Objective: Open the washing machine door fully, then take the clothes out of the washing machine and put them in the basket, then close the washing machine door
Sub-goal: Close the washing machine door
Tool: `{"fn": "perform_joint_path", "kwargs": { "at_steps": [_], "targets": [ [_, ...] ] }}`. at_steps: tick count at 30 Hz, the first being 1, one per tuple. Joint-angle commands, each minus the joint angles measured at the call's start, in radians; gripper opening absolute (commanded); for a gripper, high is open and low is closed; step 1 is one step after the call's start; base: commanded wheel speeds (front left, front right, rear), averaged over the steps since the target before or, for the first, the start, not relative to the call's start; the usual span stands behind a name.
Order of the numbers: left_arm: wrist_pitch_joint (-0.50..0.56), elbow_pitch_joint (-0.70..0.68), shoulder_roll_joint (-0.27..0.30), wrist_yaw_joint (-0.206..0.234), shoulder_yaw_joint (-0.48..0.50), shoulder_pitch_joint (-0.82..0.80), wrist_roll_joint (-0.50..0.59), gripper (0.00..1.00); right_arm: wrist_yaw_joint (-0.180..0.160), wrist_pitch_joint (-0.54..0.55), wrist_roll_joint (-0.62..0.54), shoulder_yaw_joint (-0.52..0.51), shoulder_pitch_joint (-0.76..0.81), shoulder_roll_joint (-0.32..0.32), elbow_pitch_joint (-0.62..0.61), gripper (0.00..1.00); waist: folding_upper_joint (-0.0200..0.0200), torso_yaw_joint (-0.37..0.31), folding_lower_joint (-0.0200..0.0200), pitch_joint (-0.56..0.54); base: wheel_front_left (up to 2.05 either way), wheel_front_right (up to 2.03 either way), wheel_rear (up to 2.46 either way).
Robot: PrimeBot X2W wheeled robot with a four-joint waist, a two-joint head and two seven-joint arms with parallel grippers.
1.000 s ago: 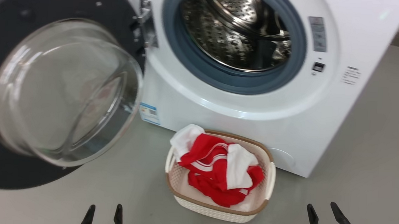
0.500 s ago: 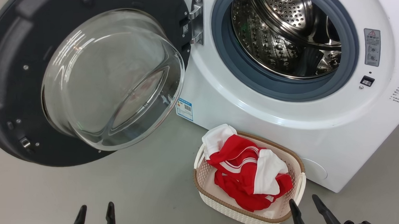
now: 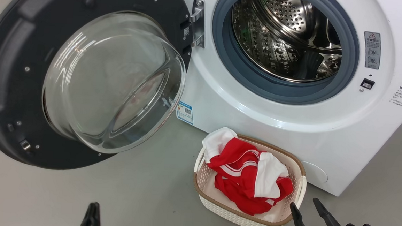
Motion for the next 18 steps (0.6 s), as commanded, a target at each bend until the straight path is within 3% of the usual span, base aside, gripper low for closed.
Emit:
{"fn": "perform_joint_path", "kwargs": {
  "at_steps": [1,7,12,14,18],
  "targets": [
    [-0.005,-0.035,0.005,-0.010,0.042,-0.044,-0.013,0.00,0.000,-0.006,-0.001,0.016,-0.036,-0.008,-0.021,1.00,0.0000,-0.001,0.0000,0.000,0.00,0.00,0.00],
    [-0.005,-0.085,0.005,-0.067,0.138,-0.156,-0.013,0.00,0.000,-0.006,-0.004,0.005,-0.034,-0.007,-0.024,1.00,0.0000,-0.005,0.0000,0.005,0.00,0.00,0.00],
    [-0.005,-0.131,0.008,-0.145,0.276,-0.314,0.063,0.00,0.000,-0.006,-0.010,-0.006,-0.034,-0.009,-0.030,1.00,0.0000,-0.011,0.0000,0.003,0.00,0.00,0.00],
    [-0.005,-0.136,0.033,-0.186,0.355,-0.427,0.088,0.00,0.000,-0.006,-0.014,-0.014,-0.029,-0.005,-0.033,1.00,0.0000,-0.014,0.0000,-0.001,0.00,0.00,0.00],
    [-0.005,-0.099,0.086,-0.225,0.430,-0.579,0.075,0.00,0.000,-0.006,-0.019,-0.027,-0.016,0.001,-0.039,1.00,0.0000,-0.018,0.0000,-0.005,0.00,0.00,0.00]
  ]
}}
